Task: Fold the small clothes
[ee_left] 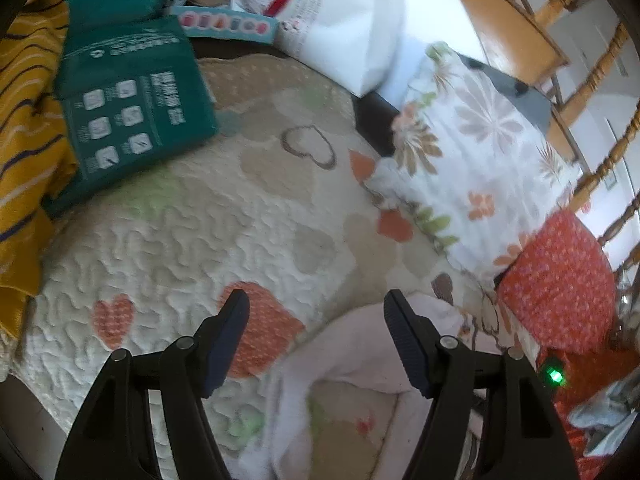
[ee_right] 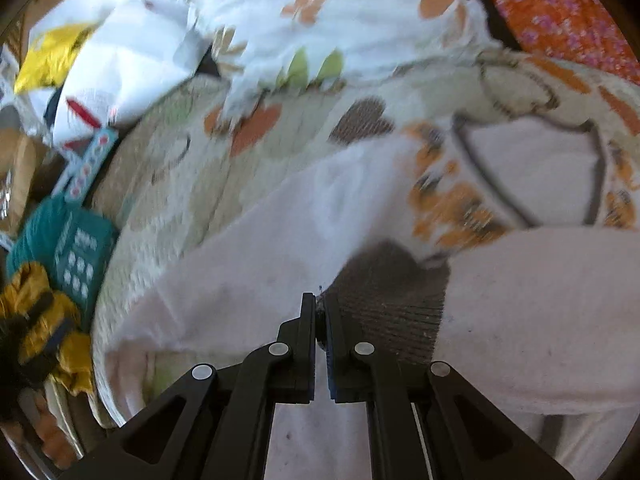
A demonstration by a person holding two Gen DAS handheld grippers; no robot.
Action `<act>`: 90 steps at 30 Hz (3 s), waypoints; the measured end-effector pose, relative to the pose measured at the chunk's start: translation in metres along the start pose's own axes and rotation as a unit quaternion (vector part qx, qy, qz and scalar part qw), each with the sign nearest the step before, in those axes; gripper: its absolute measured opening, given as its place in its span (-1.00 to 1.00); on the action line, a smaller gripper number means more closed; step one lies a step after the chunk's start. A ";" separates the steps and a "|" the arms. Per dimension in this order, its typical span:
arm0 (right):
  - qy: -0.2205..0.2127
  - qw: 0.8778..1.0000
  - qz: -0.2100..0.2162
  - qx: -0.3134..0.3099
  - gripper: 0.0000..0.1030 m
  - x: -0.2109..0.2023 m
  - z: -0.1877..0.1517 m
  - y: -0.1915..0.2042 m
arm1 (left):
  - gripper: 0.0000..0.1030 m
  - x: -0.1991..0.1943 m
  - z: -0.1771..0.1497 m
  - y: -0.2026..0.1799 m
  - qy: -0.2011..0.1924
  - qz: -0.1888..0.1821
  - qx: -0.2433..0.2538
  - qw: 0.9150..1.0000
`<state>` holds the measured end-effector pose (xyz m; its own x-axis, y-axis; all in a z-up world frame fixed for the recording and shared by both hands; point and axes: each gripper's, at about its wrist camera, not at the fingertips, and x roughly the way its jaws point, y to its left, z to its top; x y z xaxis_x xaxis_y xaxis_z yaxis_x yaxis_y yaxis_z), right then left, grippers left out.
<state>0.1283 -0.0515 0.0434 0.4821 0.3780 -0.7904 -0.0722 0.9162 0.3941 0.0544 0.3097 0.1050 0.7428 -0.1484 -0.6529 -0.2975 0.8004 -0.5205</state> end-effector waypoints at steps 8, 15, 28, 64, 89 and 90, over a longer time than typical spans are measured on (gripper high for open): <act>0.030 0.995 0.022 -0.088 -0.81 0.006 -0.040 0.039 | 0.36 -0.016 0.013 0.047 -0.026 0.045 -0.050 0.997; 0.072 0.970 0.107 -0.205 -0.11 -0.004 -0.112 0.114 | 0.36 -0.018 0.014 0.059 -0.024 0.049 -0.066 0.996; 0.056 0.971 0.112 -0.204 -0.90 -0.027 -0.123 0.107 | 0.36 0.008 0.002 0.029 0.001 0.051 -0.040 0.998; 0.031 0.969 -0.084 -0.229 0.02 -0.009 0.011 -0.028 | 0.35 0.166 -0.129 -0.166 0.225 0.055 0.166 0.958; 0.016 0.975 -0.122 -0.182 -0.02 -0.118 0.008 -0.139 | 0.36 0.164 -0.127 -0.162 0.225 0.067 0.182 0.955; 0.013 0.972 -0.138 -0.192 -0.02 -0.124 -0.007 -0.143 | 0.36 0.163 -0.128 -0.162 0.224 0.068 0.182 0.955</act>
<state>0.0729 -0.2284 0.0824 0.5067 0.1092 -0.8552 -0.2665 0.9632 -0.0349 0.1471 0.0817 0.0121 0.3559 -0.1976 -0.9134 -0.0846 0.9666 -0.2420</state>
